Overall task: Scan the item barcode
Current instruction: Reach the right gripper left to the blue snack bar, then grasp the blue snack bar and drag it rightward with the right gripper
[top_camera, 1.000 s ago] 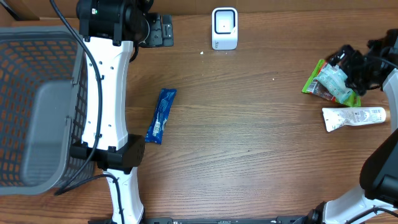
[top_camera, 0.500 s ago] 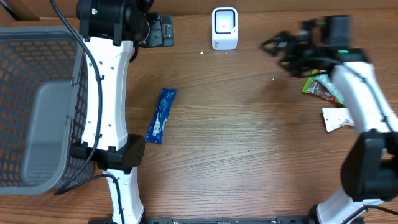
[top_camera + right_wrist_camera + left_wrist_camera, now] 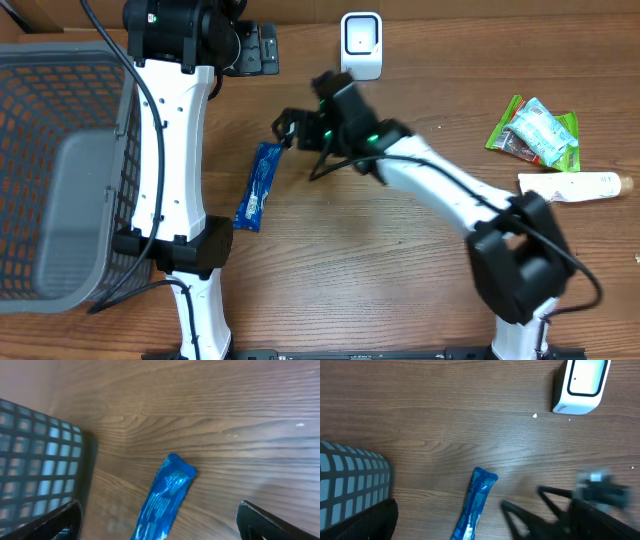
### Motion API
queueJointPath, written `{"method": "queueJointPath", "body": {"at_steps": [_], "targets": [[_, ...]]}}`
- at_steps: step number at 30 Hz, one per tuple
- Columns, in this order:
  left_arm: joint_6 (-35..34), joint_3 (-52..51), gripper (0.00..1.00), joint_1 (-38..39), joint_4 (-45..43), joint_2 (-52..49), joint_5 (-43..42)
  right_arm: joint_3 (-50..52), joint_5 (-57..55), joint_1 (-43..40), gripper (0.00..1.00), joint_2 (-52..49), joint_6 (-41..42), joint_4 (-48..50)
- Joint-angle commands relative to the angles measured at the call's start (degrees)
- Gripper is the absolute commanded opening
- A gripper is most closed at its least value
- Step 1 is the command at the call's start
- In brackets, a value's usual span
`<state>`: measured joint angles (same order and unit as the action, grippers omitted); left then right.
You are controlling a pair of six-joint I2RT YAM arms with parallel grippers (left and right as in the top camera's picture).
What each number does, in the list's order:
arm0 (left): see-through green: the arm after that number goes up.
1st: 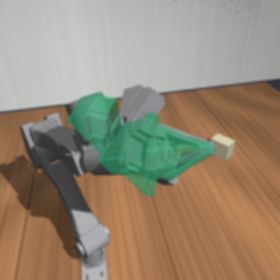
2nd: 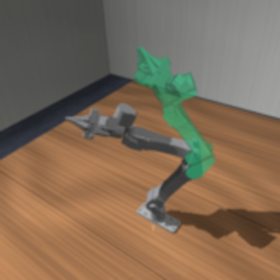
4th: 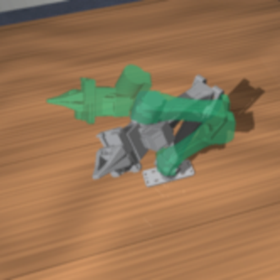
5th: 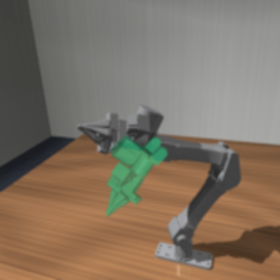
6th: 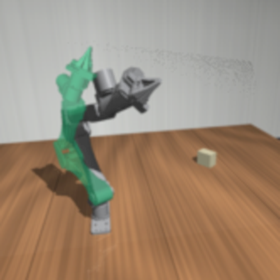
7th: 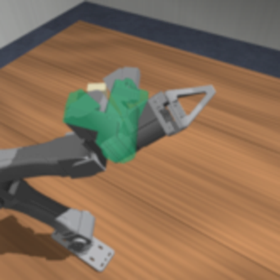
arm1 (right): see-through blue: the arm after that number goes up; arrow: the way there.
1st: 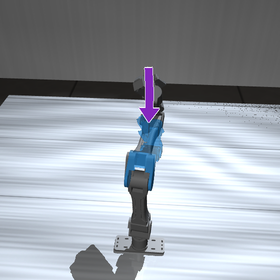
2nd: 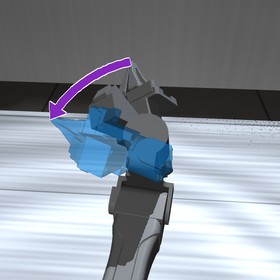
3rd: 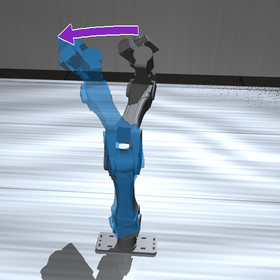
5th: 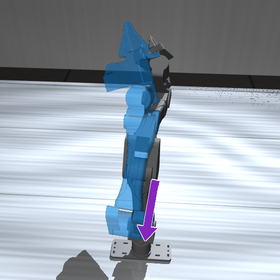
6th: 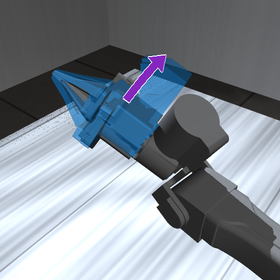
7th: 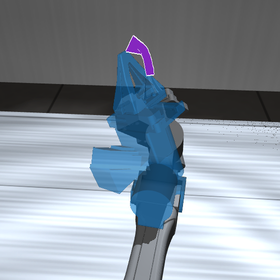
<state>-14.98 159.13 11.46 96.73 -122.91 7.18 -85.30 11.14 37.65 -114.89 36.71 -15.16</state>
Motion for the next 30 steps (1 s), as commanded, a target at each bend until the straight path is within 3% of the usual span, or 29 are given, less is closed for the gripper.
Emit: {"method": "queueJointPath", "body": {"at_steps": [1,9,17,20,23,27,30], "targets": [[0.0,0.39,1.0,-0.57,0.07,-0.39,0.7,-0.92,-4.66,1.44,0.96,-4.13,1.27,3.39],[0.0,0.39,1.0,-0.57,0.07,-0.39,0.72,-0.92,-4.28,4.83,0.74,-13.4,1.27,14.49],[0.0,0.39,1.0,-0.57,0.07,-0.39,0.72,-0.92,-5.18,5.79,0.61,-17.46,4.04,19.39],[0.0,0.39,1.0,-0.57,0.07,-0.39,0.72,-0.92,-5.33,5.79,0.5,-17.46,4.04,18.93],[0.0,0.39,1.0,-0.57,0.07,-0.39,0.72,-0.92,-5.31,5.62,0.33,-17.46,4.04,18.1],[0.0,0.39,1.0,-0.57,0.07,-0.39,0.72,-0.92,-5.07,4.92,0.23,-17.46,6.43,16.7],[0.0,0.39,1.0,-0.57,0.07,-0.39,0.72,-0.94,-4.94,4.02,0.07,-17.4,9.4,14.93]]}}
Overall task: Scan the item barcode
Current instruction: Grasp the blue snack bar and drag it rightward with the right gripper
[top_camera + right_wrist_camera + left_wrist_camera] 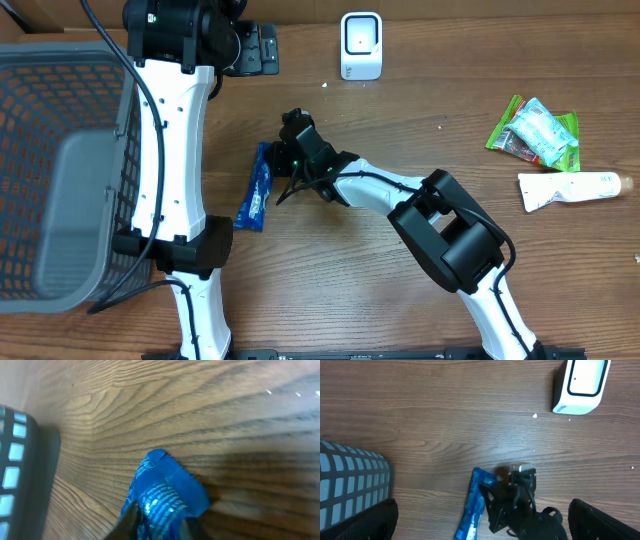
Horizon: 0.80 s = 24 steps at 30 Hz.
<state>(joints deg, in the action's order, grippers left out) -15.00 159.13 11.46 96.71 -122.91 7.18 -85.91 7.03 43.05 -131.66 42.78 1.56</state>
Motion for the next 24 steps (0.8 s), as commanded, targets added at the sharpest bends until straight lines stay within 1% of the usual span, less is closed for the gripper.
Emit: {"method": "queueJointPath", "body": {"at_steps": [1,3,5,8,15,16,17,19,20,21,22,24], "targets": [[0.02,0.39,1.0,-0.57,0.09,-0.39,0.72,-0.33,-0.33,-1.81,0.04,-0.46,4.0,-2.51],[0.02,0.39,1.0,-0.57,0.09,-0.39,0.72,-0.33,1.88,-2.71,0.04,0.13,4.02,-3.52],[0.02,0.39,1.0,-0.57,0.09,-0.39,0.72,-0.39,3.13,-3.85,0.04,1.57,5.44,-6.51],[0.02,0.39,0.99,-0.57,0.09,-0.39,0.72,-0.42,2.62,-6.14,0.04,5.38,6.82,-14.19],[0.02,0.39,1.0,-0.57,0.09,-0.39,0.7,-0.42,-3.76,-11.23,0.04,12.96,7.15,-34.47],[0.02,0.39,1.0,-0.57,0.09,-0.39,0.7,-0.42,-3.74,-11.82,0.16,13.27,7.21,-36.54],[0.02,0.39,1.0,-0.57,0.09,-0.39,0.7,-0.42,-2.78,-12.5,0.36,13.38,6.78,-38.88],[0.02,0.39,1.0,-0.57,0.09,-0.39,0.72,-0.42,-0.04,-13.68,0.64,13.38,4.39,-42.66],[0.02,0.39,1.0,-0.57,0.09,-0.39,0.7,-0.42,1.95,-14.49,0.76,13.38,2.23,-44.87],[0.02,0.39,1.0,-0.57,0.09,-0.39,0.72,-0.48,4.31,-15.58,0.83,13.42,-1.18,-46.75],[0.02,0.39,1.0,-0.57,0.09,-0.39,0.72,-0.68,5.68,-16.17,0.87,13.51,-3.58,-47.43],[0.02,0.39,0.99,-0.57,0.09,-0.39,0.72,-2.27,10.49,-18.43,0.89,13.53,-14.12,-49.24]]}}
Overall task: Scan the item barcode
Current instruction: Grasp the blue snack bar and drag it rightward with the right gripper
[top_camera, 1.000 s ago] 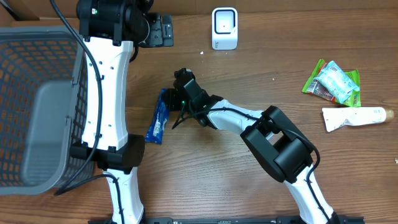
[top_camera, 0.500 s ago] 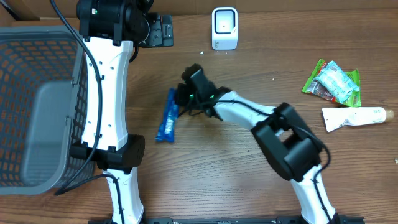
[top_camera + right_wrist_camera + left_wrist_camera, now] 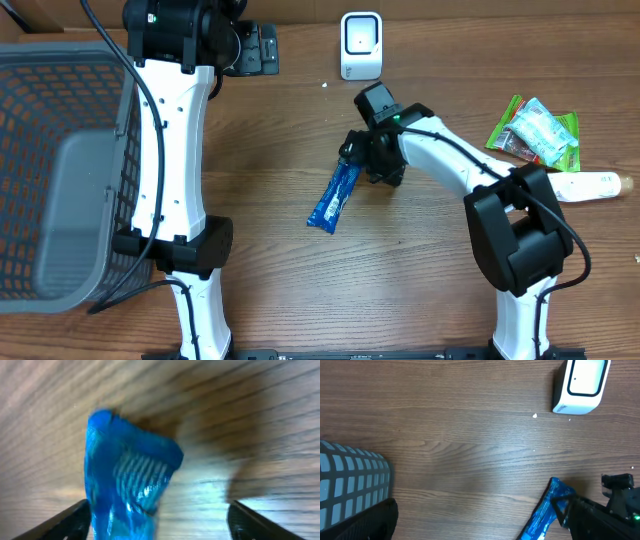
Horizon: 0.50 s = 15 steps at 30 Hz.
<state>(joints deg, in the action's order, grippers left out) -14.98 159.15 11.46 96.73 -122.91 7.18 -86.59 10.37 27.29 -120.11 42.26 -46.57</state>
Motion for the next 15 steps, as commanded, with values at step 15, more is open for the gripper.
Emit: {"method": "queueJointPath", "body": {"at_steps": [15], "targets": [[0.0,0.37,1.0,-0.57,0.07,-0.39,0.72,-4.72,15.47,-7.04,0.97,0.0,-66.53,3.67]]}}
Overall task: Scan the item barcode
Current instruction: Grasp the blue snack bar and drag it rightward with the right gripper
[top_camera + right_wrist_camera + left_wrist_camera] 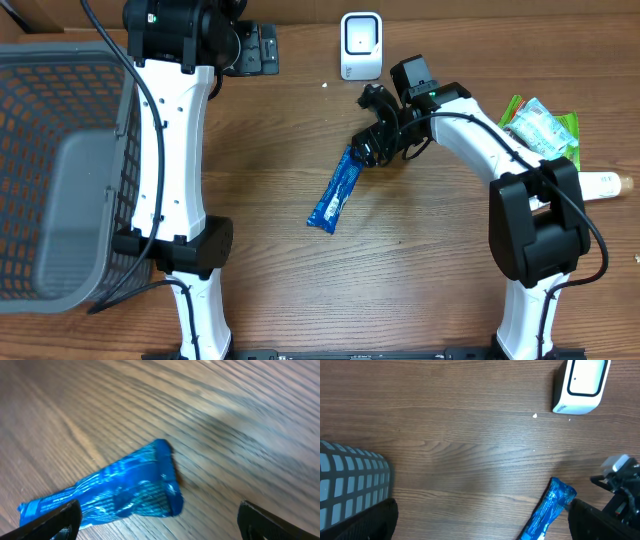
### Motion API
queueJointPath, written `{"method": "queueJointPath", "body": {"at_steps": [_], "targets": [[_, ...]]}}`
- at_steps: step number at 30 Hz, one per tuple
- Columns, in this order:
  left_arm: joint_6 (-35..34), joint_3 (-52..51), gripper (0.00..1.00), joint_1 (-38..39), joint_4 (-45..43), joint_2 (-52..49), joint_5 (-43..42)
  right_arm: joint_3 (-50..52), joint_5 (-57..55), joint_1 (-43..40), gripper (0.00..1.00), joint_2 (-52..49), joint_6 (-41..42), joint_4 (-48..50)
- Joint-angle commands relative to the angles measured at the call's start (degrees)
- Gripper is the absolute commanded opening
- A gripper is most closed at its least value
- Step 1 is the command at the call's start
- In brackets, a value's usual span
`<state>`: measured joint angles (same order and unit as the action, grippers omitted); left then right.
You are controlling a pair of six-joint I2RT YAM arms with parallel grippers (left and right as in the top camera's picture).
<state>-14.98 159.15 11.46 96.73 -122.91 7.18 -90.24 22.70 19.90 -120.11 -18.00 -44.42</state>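
Note:
A long blue packet (337, 190) lies flat on the wooden table, slanted, its upper end toward the white scanner (360, 45) at the far edge. My right gripper (370, 145) hovers just past that upper end, open; in the right wrist view the blue packet (115, 495) lies between and ahead of the spread fingers, right gripper (160, 516) not touching it. My left gripper (482, 522) hangs high and open at the back left, looking down on the blue packet (547, 515) and the scanner (580, 385). No barcode is readable.
A grey mesh basket (60, 150) fills the left side, its corner basket (350, 482) in the left wrist view. A green snack bag (535, 130) and a white tube (570, 185) lie at the right. The left arm's white column (175, 150) stands beside the basket.
My right gripper has drawn back up and to the right, off the packet's upper end. The packet stays on the table in almost the same spot. The left arm has not moved.
The packet lay next to the left arm's column with my right gripper open near it. Then the gripper was shut on its upper end. Later the packet lay in the middle of the table with the fingers apart, and now the gripper stands clear of it.

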Motion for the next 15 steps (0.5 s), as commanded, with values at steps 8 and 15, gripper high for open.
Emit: {"method": "queueJointPath", "body": {"at_steps": [8,15], "targets": [[0.0,0.37,1.0,-0.57,0.07,-0.39,0.7,-1.01,3.1,0.39,0.86,-3.21,-6.27,3.23],[0.0,0.37,1.0,-0.57,0.07,-0.39,0.72,-0.83,3.13,0.39,0.79,-4.17,-6.25,3.23]]}}
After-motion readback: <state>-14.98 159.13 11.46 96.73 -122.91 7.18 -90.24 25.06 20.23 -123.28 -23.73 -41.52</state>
